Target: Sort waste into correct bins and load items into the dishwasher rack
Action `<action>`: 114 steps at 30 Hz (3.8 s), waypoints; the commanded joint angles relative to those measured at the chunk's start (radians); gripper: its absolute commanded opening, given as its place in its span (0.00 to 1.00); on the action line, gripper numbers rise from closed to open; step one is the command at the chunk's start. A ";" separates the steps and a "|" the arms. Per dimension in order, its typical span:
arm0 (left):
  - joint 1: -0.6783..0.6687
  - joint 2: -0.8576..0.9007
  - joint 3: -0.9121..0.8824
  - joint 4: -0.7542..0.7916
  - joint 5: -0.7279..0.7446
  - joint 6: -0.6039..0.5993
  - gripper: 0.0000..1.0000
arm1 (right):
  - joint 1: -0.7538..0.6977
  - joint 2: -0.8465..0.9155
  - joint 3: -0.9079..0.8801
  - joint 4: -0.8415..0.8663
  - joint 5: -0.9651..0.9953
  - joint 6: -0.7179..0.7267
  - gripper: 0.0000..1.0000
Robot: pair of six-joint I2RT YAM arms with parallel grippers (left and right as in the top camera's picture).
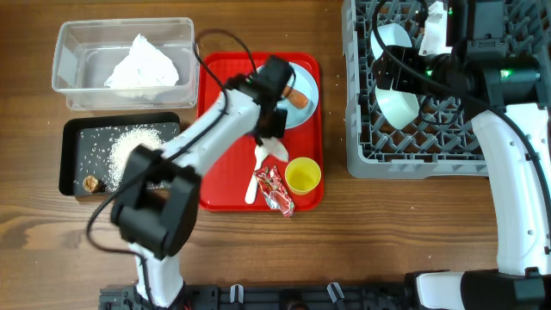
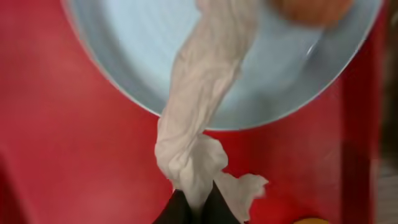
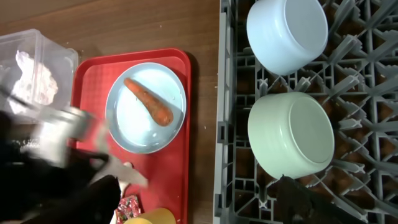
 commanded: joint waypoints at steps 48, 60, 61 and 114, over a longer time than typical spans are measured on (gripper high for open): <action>-0.159 -0.281 -0.502 0.145 0.201 0.074 0.89 | -0.003 0.015 -0.004 -0.015 0.024 -0.021 0.84; -0.160 -0.166 -0.505 0.149 0.200 0.074 0.66 | -0.003 0.015 -0.004 -0.016 0.024 -0.020 0.84; -0.160 -0.166 -0.505 0.149 0.200 0.074 0.56 | -0.003 0.015 -0.004 -0.016 0.024 -0.020 0.84; -0.082 -0.136 -0.298 0.090 0.391 0.100 0.04 | -0.002 0.015 -0.004 -0.014 0.024 -0.013 0.84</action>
